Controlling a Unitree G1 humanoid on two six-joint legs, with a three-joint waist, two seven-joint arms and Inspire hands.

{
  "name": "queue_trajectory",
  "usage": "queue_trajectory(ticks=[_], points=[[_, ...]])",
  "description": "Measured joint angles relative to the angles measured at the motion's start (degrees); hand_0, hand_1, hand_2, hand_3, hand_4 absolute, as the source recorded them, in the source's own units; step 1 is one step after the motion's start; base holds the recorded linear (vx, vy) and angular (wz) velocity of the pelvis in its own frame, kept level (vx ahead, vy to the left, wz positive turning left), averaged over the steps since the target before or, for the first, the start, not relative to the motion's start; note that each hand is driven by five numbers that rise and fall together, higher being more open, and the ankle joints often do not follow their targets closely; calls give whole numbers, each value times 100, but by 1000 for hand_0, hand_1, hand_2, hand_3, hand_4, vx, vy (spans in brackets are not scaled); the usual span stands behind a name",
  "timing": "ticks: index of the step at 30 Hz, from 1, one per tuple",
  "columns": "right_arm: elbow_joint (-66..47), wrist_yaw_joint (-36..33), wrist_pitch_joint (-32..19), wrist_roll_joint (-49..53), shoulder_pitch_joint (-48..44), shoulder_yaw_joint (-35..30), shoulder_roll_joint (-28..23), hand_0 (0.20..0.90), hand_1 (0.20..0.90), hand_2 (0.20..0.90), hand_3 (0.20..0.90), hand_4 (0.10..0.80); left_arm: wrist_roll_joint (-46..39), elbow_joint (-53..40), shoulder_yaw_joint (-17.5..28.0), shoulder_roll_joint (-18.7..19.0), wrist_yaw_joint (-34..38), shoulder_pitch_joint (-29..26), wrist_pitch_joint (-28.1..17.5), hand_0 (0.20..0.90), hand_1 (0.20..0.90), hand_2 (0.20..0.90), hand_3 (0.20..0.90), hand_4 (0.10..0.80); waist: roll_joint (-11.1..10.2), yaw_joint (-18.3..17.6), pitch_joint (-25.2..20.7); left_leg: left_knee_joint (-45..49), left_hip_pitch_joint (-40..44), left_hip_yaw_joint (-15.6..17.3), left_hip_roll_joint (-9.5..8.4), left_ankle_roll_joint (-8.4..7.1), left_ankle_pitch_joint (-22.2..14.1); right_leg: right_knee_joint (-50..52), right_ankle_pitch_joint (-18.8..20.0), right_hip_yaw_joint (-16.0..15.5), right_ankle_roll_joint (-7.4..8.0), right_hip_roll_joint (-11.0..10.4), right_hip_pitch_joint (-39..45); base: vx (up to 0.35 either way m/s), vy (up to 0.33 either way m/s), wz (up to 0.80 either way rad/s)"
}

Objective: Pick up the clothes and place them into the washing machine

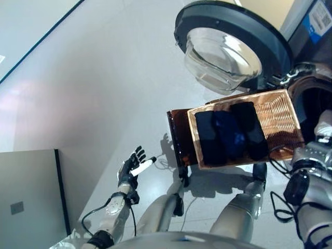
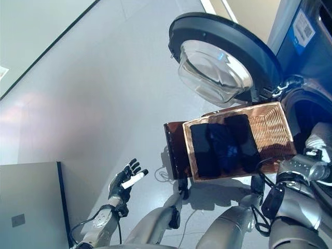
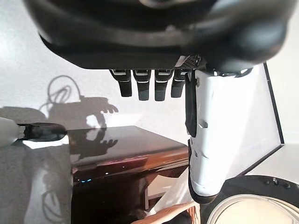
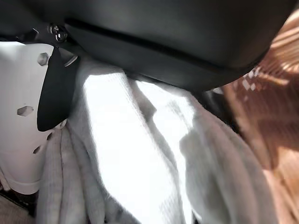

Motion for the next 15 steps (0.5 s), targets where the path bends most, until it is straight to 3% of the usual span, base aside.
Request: queue_trajectory(ticks=[5,9,15], points=[[7,0,-33,-113,-14,157,-31,200,200,200,200,300,-7,-14,75,23,72,-90,-51,900,900,900,900,800,-102,-37,103,111,-95,-1,-7,17,10,1210,-638,216,-7,-48,-602,-42,-83,15],[6,11,-32,-262,-26,218,-53,200,200,200,200,300,-6,-99,67,26,60,-96,-64,900,900,900,900,800,-225,-67,219,443,-394,-3,19,-104,-58,2084,-1096,344,-55,-56,-1116,-41,-66,22],[6,14,-32,-498,-44,389,-85,200,200,200,200,300,-3,-109,75,27,55,-98,-73,900,900,900,900,800,-411,-106,411,786,-675,14,114,-214,-188,2497,-1266,447,-111,39,-1444,-7,-12,3]])
